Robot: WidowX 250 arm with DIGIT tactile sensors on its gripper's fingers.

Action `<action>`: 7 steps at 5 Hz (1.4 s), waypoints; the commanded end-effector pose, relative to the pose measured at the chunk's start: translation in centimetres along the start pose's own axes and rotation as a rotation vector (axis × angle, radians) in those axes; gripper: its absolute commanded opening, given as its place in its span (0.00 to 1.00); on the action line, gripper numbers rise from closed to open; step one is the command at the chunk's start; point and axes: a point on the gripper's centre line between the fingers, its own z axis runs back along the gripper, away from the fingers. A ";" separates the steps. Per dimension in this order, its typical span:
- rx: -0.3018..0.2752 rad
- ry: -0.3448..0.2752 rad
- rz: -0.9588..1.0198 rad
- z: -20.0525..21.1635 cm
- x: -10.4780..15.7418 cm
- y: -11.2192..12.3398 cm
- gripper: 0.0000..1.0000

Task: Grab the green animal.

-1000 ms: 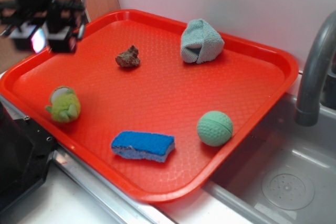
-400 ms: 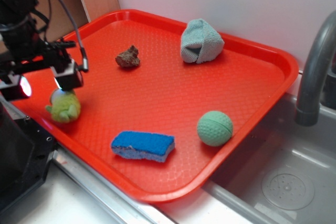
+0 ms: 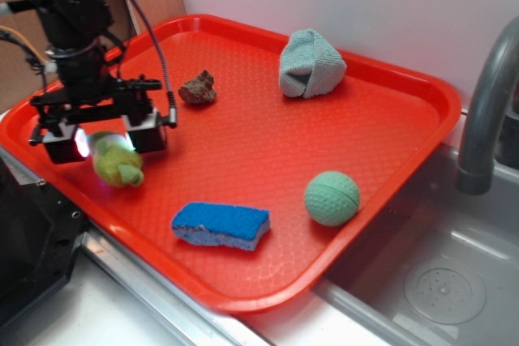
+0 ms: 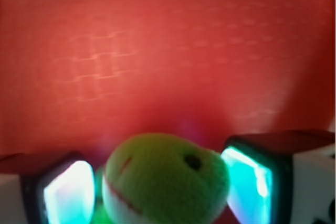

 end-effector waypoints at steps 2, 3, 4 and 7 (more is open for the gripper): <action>-0.017 -0.047 -0.124 2.7 0.3 -1.5 0.00; 0.000 -0.122 -0.294 7.0 1.2 -1.2 0.00; 0.029 -0.214 -0.487 11.4 3.3 -1.2 0.00; 0.051 -0.258 -0.676 15.8 5.6 -2.9 0.00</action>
